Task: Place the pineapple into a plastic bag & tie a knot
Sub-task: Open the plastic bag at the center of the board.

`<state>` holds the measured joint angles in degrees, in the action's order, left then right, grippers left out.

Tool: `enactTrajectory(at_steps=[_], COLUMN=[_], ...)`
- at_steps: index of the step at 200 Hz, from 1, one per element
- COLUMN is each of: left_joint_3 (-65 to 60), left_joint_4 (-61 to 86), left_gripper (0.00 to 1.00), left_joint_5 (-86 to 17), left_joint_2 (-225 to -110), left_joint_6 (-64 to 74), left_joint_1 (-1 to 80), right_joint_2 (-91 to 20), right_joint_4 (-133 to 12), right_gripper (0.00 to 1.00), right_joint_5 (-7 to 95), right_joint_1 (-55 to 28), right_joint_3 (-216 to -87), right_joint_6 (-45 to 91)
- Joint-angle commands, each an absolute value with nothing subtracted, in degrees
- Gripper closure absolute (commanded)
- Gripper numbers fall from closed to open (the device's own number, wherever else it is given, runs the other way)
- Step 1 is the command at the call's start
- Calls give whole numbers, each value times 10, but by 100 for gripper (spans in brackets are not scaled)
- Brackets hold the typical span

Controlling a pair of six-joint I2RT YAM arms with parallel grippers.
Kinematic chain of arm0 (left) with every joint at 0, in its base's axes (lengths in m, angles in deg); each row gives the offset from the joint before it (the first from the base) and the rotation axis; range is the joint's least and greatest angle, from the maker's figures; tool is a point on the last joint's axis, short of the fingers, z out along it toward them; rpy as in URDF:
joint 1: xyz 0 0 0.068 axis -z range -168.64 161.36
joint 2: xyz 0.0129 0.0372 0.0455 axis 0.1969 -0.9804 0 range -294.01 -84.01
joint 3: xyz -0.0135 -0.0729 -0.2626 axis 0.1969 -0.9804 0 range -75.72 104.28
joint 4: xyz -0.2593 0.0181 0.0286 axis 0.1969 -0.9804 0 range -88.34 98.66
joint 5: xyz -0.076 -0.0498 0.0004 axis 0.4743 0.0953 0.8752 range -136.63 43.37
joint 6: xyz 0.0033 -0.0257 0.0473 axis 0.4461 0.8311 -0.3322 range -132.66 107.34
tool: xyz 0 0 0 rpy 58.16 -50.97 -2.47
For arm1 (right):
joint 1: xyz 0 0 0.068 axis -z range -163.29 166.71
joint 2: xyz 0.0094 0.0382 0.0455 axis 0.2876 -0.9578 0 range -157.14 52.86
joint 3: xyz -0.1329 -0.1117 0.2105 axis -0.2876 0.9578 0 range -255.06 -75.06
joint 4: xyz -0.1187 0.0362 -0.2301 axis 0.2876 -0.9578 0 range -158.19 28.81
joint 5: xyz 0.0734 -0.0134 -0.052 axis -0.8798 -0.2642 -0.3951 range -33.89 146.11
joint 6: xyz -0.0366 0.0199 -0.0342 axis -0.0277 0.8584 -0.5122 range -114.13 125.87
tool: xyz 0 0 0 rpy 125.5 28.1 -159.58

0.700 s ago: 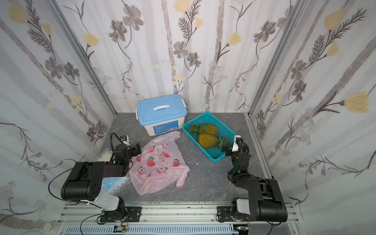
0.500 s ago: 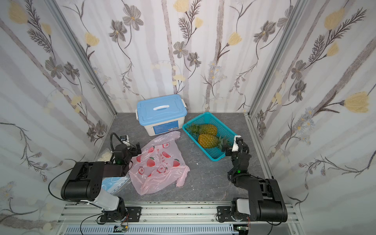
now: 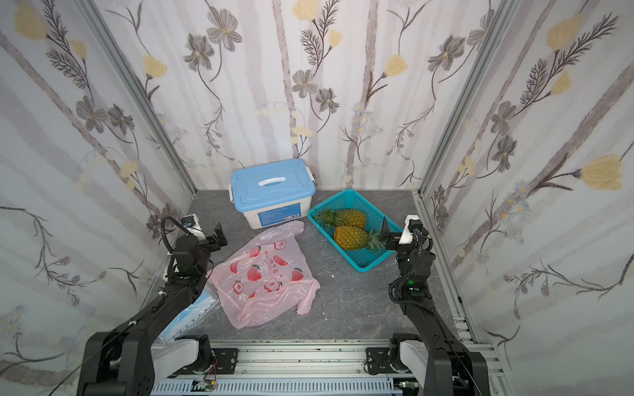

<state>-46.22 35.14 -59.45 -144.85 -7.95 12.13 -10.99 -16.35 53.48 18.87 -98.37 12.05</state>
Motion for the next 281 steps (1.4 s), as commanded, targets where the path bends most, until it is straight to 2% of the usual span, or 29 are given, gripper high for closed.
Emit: enactTrajectory(at_steps=[1, 24, 38, 70, 96, 116, 138, 190, 212, 240, 250, 258, 269, 281], left_joint_3=[-393, -300, -251, -187, -158, -68, 78, 359, 423, 430, 414, 405, 397, 389], left_joint_4=[78, -93, -188, -340, -369, -406, -513, -689, -705, -699, -689, -685, -682, -680], left_gripper=[0, 0, 0, 0, 0, 0, 0, 0, 0, 21, 33, 47, 56, 71], left_joint_5=[-650, -563, -538, -586, -565, -574, -572, -585, -585, -589, -590, -593, -596, -600], left_joint_2=[-1377, -1353, -1363, -1399, -1476, -1593, -1755, -2050, -2127, -2152, -2151, -2149, -2147, -2142], left_joint_6=[17, 140, 231, 410, 524, 535, 529, 469, 434, 414, 406, 401, 391, 381], left_joint_1=[121, 123, 156, 329, 443, 513, 559, 610, 619, 619, 619, 617, 616, 613], right_joint_2=[-73, -81, -104, -143, -154, -145, -137, -85, -51, -21, -14, -9, -8, -8], right_joint_4=[-386, -563, -656, -805, -875, -903, -917, -955, -955, -967, -968, -969, -968, -968], right_gripper=[0, 3, 6, 12, 11, 10, 7, 6, 6, 6, 6, 6, 6, 6], right_joint_5=[541, 487, 453, 390, 379, 413, 469, 554, 569, 591, 598, 601, 602, 602], right_joint_1=[189, 186, 168, 53, -29, -25, -5, 49, 52, 55, 56, 57, 59, 59], right_joint_3=[-1042, -1128, -1180, -1268, -1287, -1284, -1284, -1265, -1250, -1239, -1235, -1232, -1231, -1234], right_joint_6=[211, 276, 314, 315, 302, 305, 316, 353, 353, 351, 349, 350, 349, 350])
